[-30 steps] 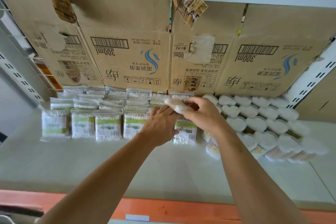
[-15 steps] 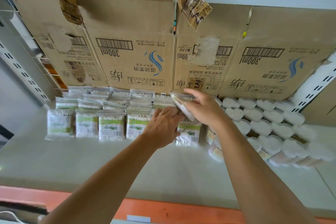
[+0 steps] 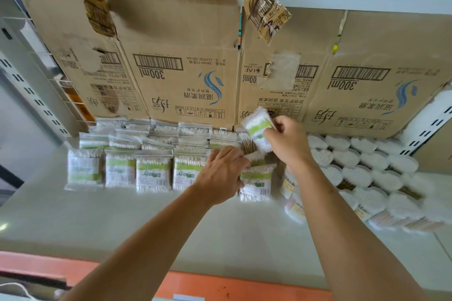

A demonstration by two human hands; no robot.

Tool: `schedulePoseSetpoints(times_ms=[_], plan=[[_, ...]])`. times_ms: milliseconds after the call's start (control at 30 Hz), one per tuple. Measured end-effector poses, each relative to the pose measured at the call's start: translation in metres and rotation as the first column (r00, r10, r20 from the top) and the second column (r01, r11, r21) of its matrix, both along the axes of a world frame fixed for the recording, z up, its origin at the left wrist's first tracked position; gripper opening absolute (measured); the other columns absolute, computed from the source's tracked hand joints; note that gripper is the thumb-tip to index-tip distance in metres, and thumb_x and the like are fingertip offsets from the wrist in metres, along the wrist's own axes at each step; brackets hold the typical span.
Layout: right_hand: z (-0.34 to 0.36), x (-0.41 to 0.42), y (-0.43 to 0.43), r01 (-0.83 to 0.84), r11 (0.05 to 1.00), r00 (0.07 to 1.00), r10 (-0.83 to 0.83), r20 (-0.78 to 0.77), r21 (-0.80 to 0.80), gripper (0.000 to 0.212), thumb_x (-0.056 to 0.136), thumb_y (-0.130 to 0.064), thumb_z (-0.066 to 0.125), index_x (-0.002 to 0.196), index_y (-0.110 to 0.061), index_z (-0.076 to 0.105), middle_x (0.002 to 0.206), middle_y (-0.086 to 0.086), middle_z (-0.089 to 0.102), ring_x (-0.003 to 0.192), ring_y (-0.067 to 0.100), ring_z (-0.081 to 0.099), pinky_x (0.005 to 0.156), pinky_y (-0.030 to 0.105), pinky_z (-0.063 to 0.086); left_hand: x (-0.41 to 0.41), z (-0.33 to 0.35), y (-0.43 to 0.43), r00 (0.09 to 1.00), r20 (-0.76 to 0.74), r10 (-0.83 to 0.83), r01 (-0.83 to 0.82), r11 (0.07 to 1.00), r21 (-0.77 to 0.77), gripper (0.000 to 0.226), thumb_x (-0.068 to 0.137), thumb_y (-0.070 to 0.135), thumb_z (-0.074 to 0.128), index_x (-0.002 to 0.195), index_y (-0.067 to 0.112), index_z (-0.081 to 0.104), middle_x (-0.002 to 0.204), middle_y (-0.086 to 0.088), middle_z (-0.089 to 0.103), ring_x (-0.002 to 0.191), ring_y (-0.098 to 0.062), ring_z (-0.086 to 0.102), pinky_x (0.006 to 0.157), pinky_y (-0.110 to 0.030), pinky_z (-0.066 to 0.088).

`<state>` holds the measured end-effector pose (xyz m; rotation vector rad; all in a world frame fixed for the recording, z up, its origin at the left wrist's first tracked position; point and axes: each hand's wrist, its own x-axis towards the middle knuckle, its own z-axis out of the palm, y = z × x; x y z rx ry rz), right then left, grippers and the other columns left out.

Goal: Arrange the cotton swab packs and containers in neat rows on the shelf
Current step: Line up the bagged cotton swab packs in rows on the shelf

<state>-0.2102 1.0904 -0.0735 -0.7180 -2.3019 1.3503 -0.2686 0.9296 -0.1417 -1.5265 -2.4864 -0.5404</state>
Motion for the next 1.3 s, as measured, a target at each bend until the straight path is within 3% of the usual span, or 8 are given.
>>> schedulePoseSetpoints(times_ms=[133, 233, 400, 467, 567, 800, 1033, 1300], plan=[[0.0, -0.003, 0.0, 0.026, 0.998, 0.993, -0.033, -0.111, -0.065, 0.033, 0.081, -0.006, 0.052, 0.104, -0.029, 0.051, 0.089, -0.006, 0.064, 0.076, 0.016, 0.061, 0.062, 0.029, 0.048, -0.002, 0.0, -0.001, 1.0, 0.007, -0.012, 0.012, 1.0, 0.018, 0.042, 0.065, 0.024, 0.082, 0.103, 0.017, 0.066, 0.106, 0.002, 0.057, 0.111, -0.02, 0.05, 0.097, -0.038, 0.037], [-0.003, -0.005, 0.0, -0.032, 0.999, 0.991, 0.031, -0.13, -0.008, 0.042, 0.083, 0.001, 0.046, 0.109, -0.03, 0.055, 0.088, -0.006, 0.065, 0.067, 0.012, 0.058, 0.055, 0.023, 0.045, -0.003, 0.001, -0.001, 1.0, 0.009, -0.025, 0.025, 0.999, 0.027, 0.042, 0.064, 0.024, 0.083, 0.102, 0.017, 0.066, 0.106, 0.003, 0.057, 0.11, -0.019, 0.051, 0.094, -0.038, 0.038], [-0.01, -0.01, 0.0, -0.108, 0.98, 0.994, 0.103, 0.042, 0.17, 0.03, 0.087, 0.002, 0.049, 0.104, -0.02, 0.06, 0.087, -0.009, 0.06, 0.068, 0.003, 0.052, 0.052, 0.009, 0.037, -0.004, 0.0, -0.002, 0.999, 0.01, -0.049, 0.048, 0.998, 0.042, 0.043, 0.061, 0.022, 0.084, 0.1, 0.017, 0.066, 0.103, 0.005, 0.059, 0.108, -0.018, 0.053, 0.09, -0.036, 0.039], [-0.01, -0.012, 0.0, -0.145, 0.96, 0.985, 0.116, 0.131, 0.24, 0.026, 0.087, -0.001, 0.052, 0.108, -0.014, 0.059, 0.097, -0.003, 0.062, 0.081, 0.011, 0.057, 0.063, 0.018, 0.04, -0.004, 0.0, -0.002, 0.999, 0.009, -0.051, 0.05, 0.998, 0.046, 0.043, 0.061, 0.022, 0.084, 0.1, 0.016, 0.065, 0.104, 0.005, 0.06, 0.108, -0.018, 0.053, 0.089, -0.036, 0.039], [-0.007, -0.015, 0.001, -0.202, 0.93, 0.961, 0.127, 0.246, 0.306, 0.024, 0.085, -0.003, 0.052, 0.108, -0.011, 0.054, 0.097, 0.006, 0.061, 0.079, 0.02, 0.056, 0.059, 0.03, 0.041, -0.005, 0.0, -0.002, 0.999, 0.012, -0.052, 0.051, 0.998, 0.04, 0.043, 0.062, 0.022, 0.084, 0.1, 0.016, 0.065, 0.106, 0.004, 0.06, 0.109, -0.018, 0.053, 0.09, -0.036, 0.039], [-0.004, -0.018, -0.004, -0.341, 0.892, 0.9, 0.22, 0.375, 0.296, 0.07, 0.086, 0.002, 0.049, 0.145, -0.032, 0.03, 0.106, 0.001, 0.049, 0.083, 0.019, 0.055, 0.059, 0.026, 0.038, -0.005, -0.002, 0.0, 0.998, 0.017, -0.058, 0.058, 0.998, 0.023, 0.045, 0.065, 0.023, 0.082, 0.106, 0.017, 0.065, 0.114, 0.004, 0.06, 0.116, -0.018, 0.05, 0.096, -0.036, 0.037], [-0.007, -0.017, -0.001, -0.284, 0.875, 0.951, 0.204, 0.232, 0.393, 0.023, 0.09, -0.013, 0.062, 0.111, -0.019, 0.054, 0.078, -0.008, 0.05, 0.064, 0.009, 0.047, 0.051, 0.023, 0.031, -0.005, -0.002, -0.003, 0.998, 0.006, -0.068, 0.068, 0.997, 0.031, 0.046, 0.067, 0.037, 0.078, 0.106, 0.018, 0.064, 0.117, 0.003, 0.059, 0.118, -0.019, 0.049, 0.097, -0.037, 0.036], [-0.007, -0.02, 0.003, -0.207, 0.881, 0.964, 0.11, 0.241, 0.425, 0.013, 0.093, -0.009, 0.055, 0.104, -0.016, 0.055, 0.091, 0.002, 0.06, 0.075, 0.017, 0.055, 0.049, 0.024, 0.033, -0.001, -0.007, -0.002, 0.999, 0.003, -0.051, 0.05, 0.998, 0.042, 0.052, 0.059, 0.046, 0.081, 0.1, 0.019, 0.064, 0.121, 0.003, 0.058, 0.121, -0.02, 0.046, 0.098, -0.039, 0.035]])
